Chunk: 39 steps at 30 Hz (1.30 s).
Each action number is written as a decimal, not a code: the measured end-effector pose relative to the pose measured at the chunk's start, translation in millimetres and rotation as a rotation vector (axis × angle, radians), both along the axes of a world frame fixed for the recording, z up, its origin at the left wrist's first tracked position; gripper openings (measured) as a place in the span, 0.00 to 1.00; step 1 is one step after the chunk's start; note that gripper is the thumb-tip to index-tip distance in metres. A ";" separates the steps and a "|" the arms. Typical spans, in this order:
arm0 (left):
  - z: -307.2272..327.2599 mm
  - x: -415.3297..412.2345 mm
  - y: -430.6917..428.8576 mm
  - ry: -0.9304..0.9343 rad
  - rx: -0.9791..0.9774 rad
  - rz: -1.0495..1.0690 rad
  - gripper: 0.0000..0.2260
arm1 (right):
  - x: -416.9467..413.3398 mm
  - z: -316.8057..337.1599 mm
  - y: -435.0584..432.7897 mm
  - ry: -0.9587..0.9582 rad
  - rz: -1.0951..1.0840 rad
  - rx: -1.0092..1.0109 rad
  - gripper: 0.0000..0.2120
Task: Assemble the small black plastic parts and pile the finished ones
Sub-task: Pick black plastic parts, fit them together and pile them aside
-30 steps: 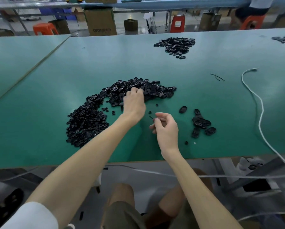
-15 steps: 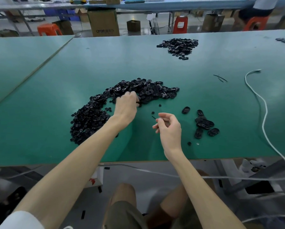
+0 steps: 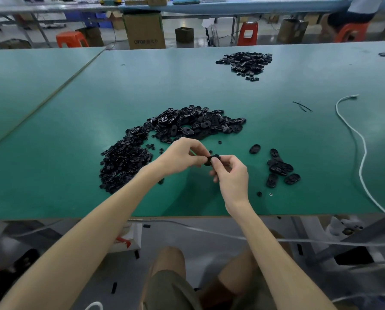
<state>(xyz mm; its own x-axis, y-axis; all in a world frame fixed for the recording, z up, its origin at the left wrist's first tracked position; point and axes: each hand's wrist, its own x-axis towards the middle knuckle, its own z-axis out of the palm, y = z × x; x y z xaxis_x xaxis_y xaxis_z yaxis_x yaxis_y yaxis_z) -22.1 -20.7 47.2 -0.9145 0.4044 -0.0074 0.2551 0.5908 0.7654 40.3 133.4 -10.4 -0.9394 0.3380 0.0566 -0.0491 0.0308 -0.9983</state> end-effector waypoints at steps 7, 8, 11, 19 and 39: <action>-1.2 -17.1 -50.3 0.256 -0.501 0.392 0.07 | -0.6 -2.3 3.0 -0.016 0.065 0.003 0.04; -2.1 -18.3 -57.2 0.255 -0.595 0.419 0.07 | -0.8 -2.5 3.3 -0.013 0.067 0.001 0.04; -6.8 -19.4 -69.6 0.219 -0.734 0.453 0.07 | -0.2 -1.5 3.6 -0.002 0.077 0.003 0.04; -11.3 -20.4 -71.7 0.268 -0.744 0.451 0.06 | -0.3 -1.3 4.1 0.043 0.099 -0.064 0.09; -11.6 -17.2 -68.4 0.196 -0.296 0.493 0.03 | -1.7 -1.1 1.5 0.011 0.052 -0.090 0.04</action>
